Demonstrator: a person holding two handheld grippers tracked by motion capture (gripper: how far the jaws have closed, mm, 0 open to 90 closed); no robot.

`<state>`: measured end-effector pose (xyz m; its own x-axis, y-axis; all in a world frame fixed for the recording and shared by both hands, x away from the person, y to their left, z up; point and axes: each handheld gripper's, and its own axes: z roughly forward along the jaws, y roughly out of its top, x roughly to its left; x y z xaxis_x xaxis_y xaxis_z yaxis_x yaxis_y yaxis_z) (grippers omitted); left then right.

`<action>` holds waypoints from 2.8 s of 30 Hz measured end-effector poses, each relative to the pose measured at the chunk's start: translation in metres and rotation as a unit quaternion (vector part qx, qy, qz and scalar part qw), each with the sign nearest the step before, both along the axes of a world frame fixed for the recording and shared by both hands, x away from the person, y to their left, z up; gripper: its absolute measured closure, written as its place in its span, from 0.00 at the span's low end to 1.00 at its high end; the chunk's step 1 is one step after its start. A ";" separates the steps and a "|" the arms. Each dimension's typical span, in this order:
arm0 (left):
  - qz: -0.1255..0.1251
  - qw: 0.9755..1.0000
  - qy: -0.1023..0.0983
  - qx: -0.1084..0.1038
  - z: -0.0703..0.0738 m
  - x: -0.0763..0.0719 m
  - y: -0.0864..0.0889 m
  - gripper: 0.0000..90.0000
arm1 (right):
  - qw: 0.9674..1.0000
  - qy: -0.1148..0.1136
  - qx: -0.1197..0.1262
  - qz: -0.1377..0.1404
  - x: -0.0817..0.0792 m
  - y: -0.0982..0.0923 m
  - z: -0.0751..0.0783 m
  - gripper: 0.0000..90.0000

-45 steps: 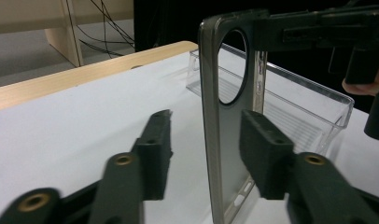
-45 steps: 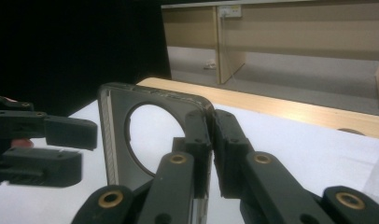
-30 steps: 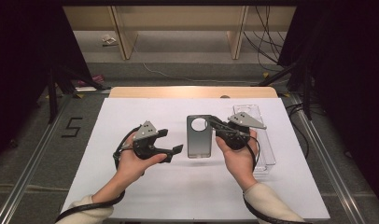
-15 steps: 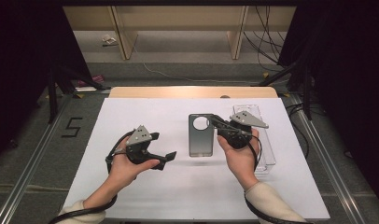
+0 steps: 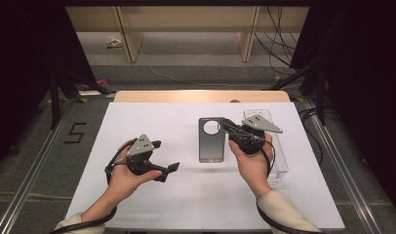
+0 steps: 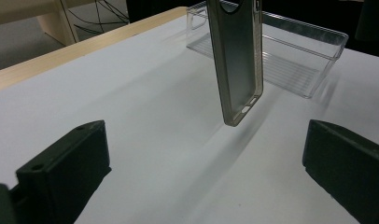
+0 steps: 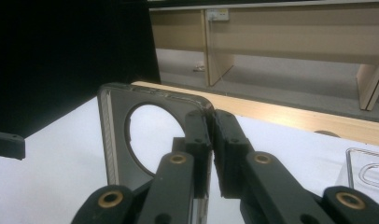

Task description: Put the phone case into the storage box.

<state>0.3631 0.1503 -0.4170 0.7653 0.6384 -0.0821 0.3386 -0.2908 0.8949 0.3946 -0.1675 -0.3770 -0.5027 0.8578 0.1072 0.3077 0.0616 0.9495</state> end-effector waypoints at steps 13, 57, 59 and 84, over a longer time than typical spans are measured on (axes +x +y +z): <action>0.000 1.000 -0.003 0.001 -0.002 -0.004 0.007 0.00 | 1.000 -0.002 -0.001 -0.005 0.001 -0.003 0.002 0.95; 0.001 1.000 -0.003 0.000 -0.005 -0.008 0.014 0.00 | 1.000 -0.011 0.004 -0.019 0.005 -0.017 0.011 0.95; 0.002 1.000 -0.003 0.000 -0.005 -0.008 0.014 0.00 | 1.000 -0.010 0.003 -0.019 0.005 -0.018 0.011 0.95; 0.005 1.000 -0.001 0.000 -0.006 -0.006 0.016 0.00 | 0.999 -0.014 0.007 -0.030 0.008 -0.029 0.016 0.95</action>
